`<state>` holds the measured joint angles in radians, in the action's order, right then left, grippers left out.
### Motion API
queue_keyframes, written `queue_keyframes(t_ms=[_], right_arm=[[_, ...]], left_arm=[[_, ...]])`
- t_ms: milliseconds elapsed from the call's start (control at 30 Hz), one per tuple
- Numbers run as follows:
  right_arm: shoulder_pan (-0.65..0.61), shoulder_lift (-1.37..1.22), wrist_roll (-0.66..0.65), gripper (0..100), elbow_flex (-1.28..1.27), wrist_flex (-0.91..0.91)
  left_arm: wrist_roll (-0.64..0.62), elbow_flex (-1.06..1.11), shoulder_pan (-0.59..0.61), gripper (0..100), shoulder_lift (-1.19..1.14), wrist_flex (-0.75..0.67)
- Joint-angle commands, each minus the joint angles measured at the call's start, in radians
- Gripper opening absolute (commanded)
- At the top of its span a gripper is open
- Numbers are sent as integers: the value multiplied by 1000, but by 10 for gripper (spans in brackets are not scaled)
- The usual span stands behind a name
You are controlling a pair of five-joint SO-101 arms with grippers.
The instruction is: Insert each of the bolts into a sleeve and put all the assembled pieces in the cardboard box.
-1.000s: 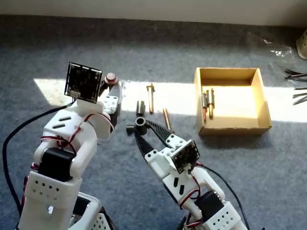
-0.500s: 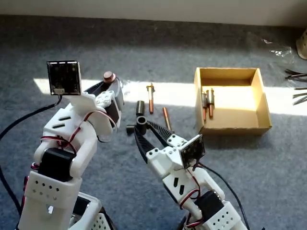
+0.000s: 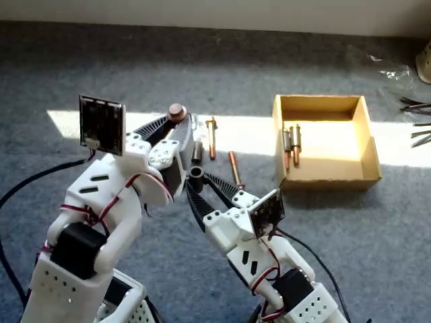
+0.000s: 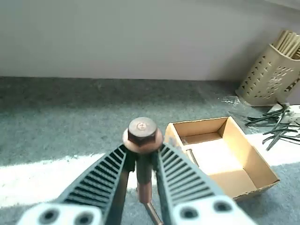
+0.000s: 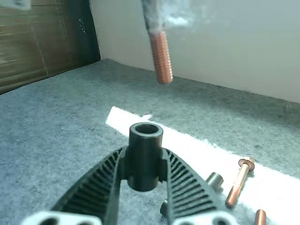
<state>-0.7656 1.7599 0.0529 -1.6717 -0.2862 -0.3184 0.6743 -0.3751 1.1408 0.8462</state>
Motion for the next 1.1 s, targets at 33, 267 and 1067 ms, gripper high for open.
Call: queue_keyframes(t_ms=[33, 267, 1067], right_arm=[[-10, 10, 8, 5, -125, 2], [-10, 12, -106, 5, -124, 4], [56, 12, -209, 5, -122, 39]], left_arm=[[83, 35, -45, 4, 125, -32], [83, 113, -53, 4, 200, -29], [81, 154, -90, 4, 208, 23]])
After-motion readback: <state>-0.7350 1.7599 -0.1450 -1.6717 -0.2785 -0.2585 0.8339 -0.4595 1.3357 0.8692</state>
